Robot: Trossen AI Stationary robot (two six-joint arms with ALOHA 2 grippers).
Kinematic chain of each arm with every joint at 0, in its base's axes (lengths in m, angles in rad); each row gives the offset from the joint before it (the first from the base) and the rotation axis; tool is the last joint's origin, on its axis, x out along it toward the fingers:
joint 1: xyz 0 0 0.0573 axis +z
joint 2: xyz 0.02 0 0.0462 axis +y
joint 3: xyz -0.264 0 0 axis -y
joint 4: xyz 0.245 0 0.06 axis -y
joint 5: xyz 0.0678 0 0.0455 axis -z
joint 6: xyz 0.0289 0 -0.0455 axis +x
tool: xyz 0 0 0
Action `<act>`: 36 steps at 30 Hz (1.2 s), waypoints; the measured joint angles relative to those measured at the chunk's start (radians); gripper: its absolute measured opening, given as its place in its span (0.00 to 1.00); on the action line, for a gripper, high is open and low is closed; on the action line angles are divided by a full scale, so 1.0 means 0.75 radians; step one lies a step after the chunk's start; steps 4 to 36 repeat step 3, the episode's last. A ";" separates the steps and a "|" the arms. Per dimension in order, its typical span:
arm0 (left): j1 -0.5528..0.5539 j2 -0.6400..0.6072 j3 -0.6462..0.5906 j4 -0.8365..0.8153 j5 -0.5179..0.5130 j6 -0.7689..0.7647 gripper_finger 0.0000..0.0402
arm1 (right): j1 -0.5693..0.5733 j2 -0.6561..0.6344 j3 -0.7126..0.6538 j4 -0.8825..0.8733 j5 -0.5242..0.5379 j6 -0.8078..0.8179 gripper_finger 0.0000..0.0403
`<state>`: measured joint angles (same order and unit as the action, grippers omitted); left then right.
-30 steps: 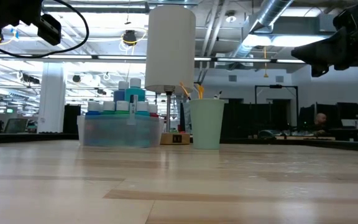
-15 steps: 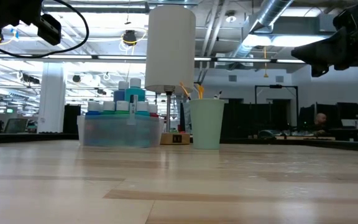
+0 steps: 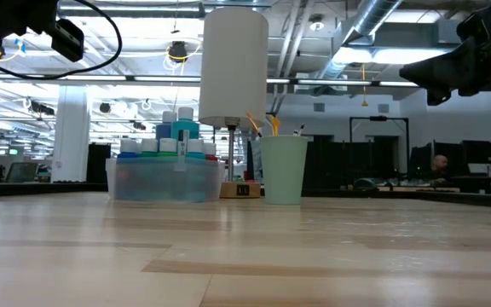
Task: Pick & Place Paint Supplies
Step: Return to Home Position
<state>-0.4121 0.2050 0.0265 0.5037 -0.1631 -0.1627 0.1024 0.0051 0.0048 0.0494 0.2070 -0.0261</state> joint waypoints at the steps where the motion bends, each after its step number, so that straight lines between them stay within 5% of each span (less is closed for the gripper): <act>1: 0.000 0.000 0.000 0.000 0.000 0.000 0.00 | 0.000 0.000 0.000 0.000 0.000 0.000 0.13; 36: 0.000 0.000 0.000 0.000 0.000 0.000 0.00 | 0.000 0.000 0.000 0.000 0.000 0.000 0.13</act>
